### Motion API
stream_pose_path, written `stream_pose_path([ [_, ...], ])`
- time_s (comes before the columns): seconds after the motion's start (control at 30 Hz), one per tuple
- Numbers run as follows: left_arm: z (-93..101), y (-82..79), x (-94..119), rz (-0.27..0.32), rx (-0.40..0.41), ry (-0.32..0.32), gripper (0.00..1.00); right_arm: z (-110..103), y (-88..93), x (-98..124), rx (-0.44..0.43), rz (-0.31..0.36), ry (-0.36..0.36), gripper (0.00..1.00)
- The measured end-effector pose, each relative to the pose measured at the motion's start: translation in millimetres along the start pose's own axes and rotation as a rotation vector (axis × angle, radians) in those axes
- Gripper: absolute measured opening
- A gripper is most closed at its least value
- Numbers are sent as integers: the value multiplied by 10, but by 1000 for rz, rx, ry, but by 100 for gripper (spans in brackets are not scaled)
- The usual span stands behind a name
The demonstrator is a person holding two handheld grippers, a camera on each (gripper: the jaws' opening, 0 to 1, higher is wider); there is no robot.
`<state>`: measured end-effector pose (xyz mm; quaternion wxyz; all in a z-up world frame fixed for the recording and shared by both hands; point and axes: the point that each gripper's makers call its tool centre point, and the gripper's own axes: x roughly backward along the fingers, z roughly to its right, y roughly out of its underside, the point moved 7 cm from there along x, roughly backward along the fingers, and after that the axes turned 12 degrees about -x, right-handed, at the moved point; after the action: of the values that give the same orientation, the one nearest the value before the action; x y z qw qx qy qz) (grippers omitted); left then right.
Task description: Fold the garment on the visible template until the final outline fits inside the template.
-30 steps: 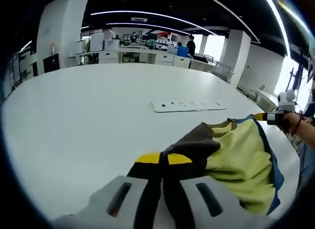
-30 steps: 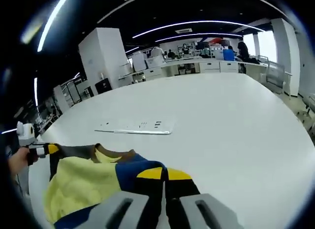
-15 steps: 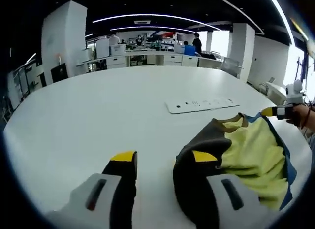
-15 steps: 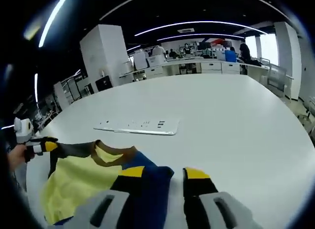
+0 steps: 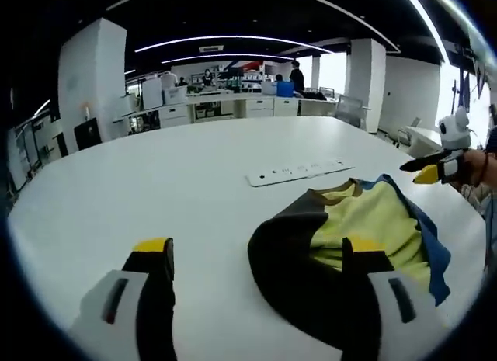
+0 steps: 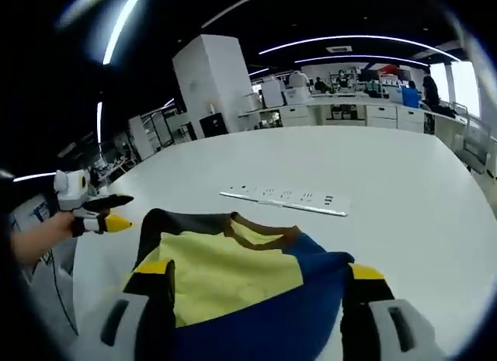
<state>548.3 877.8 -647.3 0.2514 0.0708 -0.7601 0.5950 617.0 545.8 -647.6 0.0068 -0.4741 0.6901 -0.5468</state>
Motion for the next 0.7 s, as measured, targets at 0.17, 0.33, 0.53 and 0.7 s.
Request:
stream_pose_path([
  [0.17,172,15,165,20,-33,51,96,-249,144,167,47,-31,-55,94],
  [0.33,333,49,319,32,-44,89,97,-388,286,298,72,-53,-71,94],
  [0.53,519,127,450,19,-75,126,98,-592,477,430,66,-59,-120,94],
  [0.7,658,187,525,27,-86,150,99,-773,661,533,75,-75,-170,93],
])
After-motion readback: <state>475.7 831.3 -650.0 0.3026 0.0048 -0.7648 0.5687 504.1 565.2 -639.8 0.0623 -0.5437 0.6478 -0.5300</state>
